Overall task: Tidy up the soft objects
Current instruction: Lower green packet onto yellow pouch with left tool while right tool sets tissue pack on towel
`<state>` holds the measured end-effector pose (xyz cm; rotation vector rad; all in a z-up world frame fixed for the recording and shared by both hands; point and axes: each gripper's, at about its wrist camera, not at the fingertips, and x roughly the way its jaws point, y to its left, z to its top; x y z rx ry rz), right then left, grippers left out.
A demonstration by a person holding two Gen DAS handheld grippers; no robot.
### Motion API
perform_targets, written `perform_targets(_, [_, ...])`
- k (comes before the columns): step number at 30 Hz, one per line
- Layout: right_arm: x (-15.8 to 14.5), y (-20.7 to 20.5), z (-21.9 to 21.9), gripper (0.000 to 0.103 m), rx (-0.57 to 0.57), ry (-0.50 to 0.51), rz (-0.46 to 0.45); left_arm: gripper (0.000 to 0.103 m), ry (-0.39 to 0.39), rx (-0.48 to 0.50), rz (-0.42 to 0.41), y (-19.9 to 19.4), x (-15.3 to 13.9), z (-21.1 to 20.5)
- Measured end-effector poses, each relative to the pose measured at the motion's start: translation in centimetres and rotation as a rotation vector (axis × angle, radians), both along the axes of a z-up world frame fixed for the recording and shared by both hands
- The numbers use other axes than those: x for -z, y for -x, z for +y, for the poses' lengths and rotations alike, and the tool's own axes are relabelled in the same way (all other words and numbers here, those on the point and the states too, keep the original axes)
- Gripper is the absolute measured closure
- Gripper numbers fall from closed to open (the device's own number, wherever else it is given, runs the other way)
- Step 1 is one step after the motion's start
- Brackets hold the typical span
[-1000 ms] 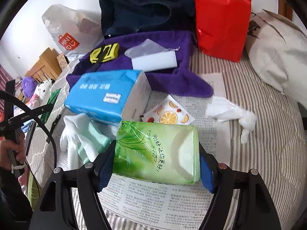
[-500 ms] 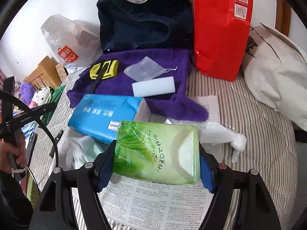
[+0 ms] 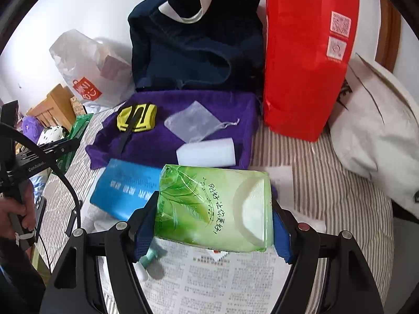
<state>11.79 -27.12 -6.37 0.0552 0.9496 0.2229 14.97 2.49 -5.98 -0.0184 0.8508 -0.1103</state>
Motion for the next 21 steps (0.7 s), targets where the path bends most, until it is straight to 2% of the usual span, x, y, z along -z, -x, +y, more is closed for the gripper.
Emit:
perform_targets(8, [-1.1, -2.2, 0.8, 0.029, -0.004, 0.007, -0.026, 0.077, 0.022, 0.026, -0.005, -2.1, -0.1, 0.1])
perform_targets(11, [-1.2, -3.1, 0.9, 0.029, 0.000, 0.007, -0.032, 0.077, 0.063, 0.032, 0.008, -3.2, 0.2, 0.6])
perform_targets(13, [-1.1, -3.9, 1.0, 0.029, 0.002, 0.004, -0.031, 0.077, 0.102, 0.036, 0.026, -4.2, 0.7, 1.1])
perform_targets(21, [0.5, -8.5, 1.8, 0.029, 0.013, 0.007, -0.010, 0.077, 0.129, 0.038, 0.064, -6.8, 2.2, 1.4])
